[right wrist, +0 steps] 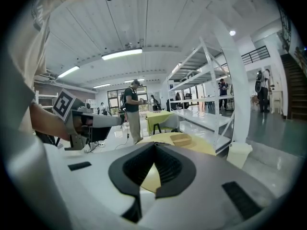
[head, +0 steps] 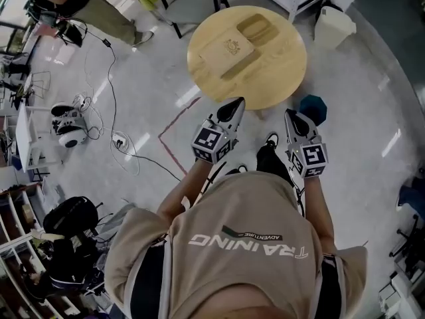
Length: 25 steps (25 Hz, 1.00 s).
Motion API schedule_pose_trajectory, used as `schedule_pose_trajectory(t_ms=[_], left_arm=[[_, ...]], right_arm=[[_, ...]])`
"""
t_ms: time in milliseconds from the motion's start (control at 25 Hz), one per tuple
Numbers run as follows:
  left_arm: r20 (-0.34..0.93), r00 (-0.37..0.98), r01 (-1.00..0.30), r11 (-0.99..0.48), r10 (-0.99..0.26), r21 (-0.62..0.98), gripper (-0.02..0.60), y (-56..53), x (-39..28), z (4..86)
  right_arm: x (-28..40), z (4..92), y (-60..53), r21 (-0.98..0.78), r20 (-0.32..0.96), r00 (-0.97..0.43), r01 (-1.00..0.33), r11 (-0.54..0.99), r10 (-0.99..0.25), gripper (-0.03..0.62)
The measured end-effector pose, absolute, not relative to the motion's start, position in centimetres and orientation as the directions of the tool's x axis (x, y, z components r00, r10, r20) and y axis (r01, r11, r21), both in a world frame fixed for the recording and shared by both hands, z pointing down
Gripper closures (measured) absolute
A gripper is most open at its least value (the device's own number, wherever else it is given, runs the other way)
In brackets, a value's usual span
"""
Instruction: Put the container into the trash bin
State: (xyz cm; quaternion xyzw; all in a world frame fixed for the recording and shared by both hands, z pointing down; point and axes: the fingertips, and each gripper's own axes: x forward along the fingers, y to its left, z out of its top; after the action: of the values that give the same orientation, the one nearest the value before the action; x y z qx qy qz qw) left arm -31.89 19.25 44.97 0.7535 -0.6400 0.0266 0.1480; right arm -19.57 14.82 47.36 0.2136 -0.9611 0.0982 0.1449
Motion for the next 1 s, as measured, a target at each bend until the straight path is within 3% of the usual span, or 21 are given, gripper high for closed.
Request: schedule_pose_trajectory(t_ms=[560, 1000], left_arm=[[0.272, 0.103, -0.984, -0.058, -0.957, 0.168, 0.577, 6.6, -32.4, 45.3], [0.308, 0.087, -0.986, -0.038, -0.947, 0.16, 0.577, 5.3, -34.1, 47.0]], right_arm=[[-21.2, 48.1, 3.0, -0.139, 0.339, -0.908, -0.306, 0.942, -0.246, 0.596], [-22.9, 50.7, 2.1, -0.194, 0.359, -0.908, -0.297, 0.935, -0.214, 0.595]])
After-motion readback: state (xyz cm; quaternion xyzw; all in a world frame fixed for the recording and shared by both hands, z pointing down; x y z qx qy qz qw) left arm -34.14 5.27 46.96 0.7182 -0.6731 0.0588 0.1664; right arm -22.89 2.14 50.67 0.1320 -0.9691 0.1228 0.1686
